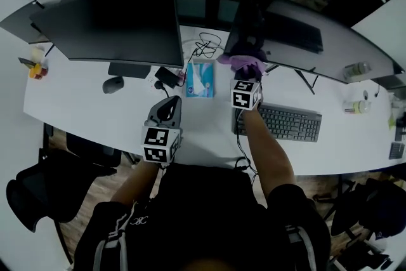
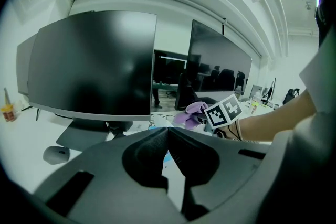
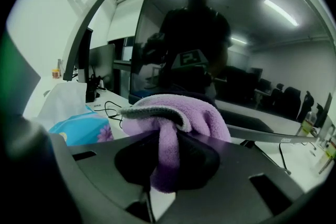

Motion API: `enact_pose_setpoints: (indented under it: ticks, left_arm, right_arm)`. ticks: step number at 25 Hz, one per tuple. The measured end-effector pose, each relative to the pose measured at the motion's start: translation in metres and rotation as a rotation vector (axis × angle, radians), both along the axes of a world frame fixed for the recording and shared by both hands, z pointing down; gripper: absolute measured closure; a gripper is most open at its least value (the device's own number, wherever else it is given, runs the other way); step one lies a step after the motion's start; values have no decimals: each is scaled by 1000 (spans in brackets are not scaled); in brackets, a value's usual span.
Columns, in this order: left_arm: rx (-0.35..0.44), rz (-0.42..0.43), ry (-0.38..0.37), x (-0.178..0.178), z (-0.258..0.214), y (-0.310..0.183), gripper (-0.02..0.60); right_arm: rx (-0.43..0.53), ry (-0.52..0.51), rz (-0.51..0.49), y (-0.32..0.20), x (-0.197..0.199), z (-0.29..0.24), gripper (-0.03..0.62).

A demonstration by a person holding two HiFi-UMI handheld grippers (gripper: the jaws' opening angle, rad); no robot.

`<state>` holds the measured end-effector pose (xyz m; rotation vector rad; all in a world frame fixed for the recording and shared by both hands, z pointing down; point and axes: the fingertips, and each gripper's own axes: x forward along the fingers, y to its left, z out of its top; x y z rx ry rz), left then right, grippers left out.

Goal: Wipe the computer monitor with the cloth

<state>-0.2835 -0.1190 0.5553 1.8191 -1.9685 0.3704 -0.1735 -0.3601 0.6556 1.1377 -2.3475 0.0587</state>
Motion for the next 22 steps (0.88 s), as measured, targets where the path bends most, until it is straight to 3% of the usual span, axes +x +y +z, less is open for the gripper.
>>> enact_pose_setpoints:
  ticks: [22]
  left_arm:
    - [-43,13,-40,112,-7,-55,568]
  right_arm:
    - [-45,-141,47,-59,116,2,513]
